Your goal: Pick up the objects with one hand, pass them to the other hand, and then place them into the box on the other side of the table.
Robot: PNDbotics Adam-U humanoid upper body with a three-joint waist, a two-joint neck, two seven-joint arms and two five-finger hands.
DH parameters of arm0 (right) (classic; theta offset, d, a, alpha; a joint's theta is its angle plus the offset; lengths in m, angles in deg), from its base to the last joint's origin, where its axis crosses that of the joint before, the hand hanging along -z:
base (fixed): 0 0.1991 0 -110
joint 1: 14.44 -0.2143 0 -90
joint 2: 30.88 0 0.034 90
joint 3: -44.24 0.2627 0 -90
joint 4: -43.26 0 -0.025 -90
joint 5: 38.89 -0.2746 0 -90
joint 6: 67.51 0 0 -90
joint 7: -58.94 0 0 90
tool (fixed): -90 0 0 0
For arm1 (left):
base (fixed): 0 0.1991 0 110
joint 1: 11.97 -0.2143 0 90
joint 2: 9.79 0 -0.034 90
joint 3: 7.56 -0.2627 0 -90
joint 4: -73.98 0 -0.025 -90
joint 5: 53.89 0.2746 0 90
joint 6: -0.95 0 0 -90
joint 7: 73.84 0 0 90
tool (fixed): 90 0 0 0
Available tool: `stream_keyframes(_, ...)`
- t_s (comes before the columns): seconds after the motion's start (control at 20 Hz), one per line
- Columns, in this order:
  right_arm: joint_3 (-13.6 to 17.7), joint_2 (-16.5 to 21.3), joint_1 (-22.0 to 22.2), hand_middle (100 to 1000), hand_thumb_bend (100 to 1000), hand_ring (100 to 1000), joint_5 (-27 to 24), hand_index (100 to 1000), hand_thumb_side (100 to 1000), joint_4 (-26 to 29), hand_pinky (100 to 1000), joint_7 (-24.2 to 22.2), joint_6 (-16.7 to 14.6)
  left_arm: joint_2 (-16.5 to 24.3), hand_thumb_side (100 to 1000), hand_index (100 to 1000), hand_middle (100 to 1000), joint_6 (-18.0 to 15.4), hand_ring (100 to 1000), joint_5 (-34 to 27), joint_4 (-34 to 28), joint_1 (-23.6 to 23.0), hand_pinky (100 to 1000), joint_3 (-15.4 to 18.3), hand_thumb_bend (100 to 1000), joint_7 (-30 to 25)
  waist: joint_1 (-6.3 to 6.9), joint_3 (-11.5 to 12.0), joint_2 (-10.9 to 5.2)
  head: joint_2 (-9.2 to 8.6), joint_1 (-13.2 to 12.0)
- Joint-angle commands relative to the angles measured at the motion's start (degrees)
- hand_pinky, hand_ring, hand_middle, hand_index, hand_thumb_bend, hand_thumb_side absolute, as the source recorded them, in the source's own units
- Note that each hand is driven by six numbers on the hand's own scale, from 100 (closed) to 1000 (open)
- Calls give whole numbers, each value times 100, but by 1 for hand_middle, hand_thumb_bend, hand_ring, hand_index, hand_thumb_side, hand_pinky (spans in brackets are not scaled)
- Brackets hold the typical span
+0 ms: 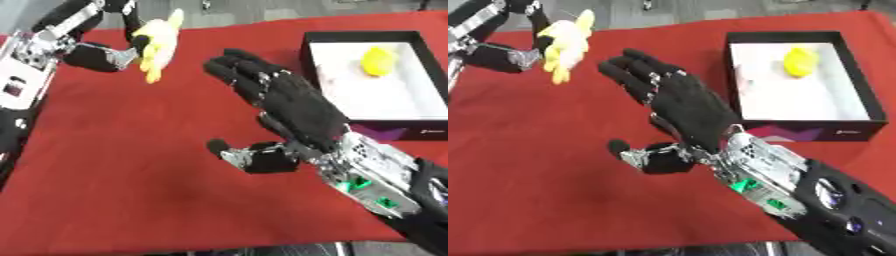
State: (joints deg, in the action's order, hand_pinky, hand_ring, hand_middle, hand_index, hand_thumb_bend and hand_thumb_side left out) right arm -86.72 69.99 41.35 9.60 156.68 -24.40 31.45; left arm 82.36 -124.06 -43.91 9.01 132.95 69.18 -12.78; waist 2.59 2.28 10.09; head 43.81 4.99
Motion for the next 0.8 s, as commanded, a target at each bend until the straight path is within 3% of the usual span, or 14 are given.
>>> stream_keyframes(0.05, 92, 101, -94, 897, 399, 954, -3, 989, 370, 118, 664, 5, 32, 67, 264, 469, 354, -1159, 363, -284, -111, 141, 614, -125, 100, -1539, 7, -3, -129, 31, 49)
stream_keyframes(0.4, 90, 46, -89, 892, 410, 894, 252, 976, 340, 118, 680, 34, 221, 60, 267, 469, 353, -944, 364, -864, -140, 114, 613, -220, 100, -2160, 17, -2, -143, 31, 141)
stream_keyframes(0.8, 109, -38, -96, 895, 429, 851, 888, 965, 355, 118, 719, -267, 604, 43, 274, 468, 353, -521, 369, -1236, -177, 29, 614, -322, 100, -2302, 12, 14, -149, 31, 226)
